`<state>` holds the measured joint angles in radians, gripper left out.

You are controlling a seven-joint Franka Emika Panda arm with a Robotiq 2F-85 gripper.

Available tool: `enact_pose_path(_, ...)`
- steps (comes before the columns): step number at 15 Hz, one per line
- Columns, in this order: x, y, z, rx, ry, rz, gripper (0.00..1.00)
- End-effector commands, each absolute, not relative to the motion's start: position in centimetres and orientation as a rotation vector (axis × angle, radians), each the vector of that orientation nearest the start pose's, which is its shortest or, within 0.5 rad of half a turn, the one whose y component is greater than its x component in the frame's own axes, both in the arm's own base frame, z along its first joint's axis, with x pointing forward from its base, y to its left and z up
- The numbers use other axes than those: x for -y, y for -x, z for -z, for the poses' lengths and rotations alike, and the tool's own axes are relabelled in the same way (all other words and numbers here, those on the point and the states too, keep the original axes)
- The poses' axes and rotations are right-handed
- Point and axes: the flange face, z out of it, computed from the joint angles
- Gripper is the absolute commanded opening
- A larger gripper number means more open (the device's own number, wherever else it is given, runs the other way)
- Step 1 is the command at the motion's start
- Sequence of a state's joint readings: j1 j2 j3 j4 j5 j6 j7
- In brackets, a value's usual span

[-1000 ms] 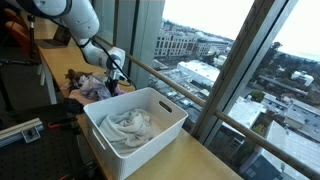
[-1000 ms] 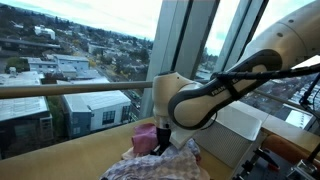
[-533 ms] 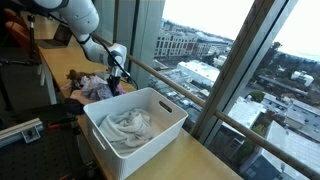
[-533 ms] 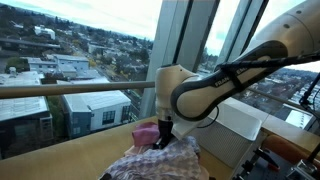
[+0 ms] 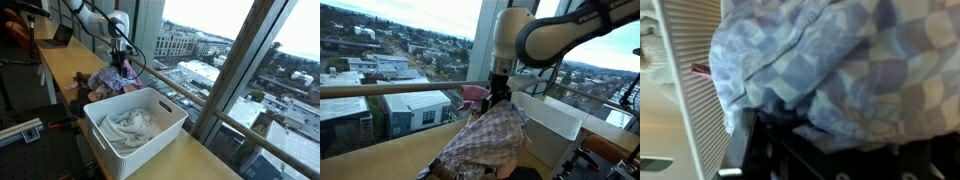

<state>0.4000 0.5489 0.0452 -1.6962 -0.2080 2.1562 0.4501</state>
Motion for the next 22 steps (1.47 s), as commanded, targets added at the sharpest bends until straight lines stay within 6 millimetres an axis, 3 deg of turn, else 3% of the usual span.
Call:
enact_pose_path(1, -27.4, -58.2, -34.6, 0.164, 3.348, 0.087, 0.05)
enact_pose_path(5, -25.6, -56.9, -41.8, 0.11, 3.382, 0.225, 0.05)
enact_pose_path(14, -16.5, -53.5, -57.9, -0.164, 3.418, 0.448, 0.05)
enact_pose_path(22, -9.1, -49.0, -67.3, -0.414, 3.394, 0.585, 0.05)
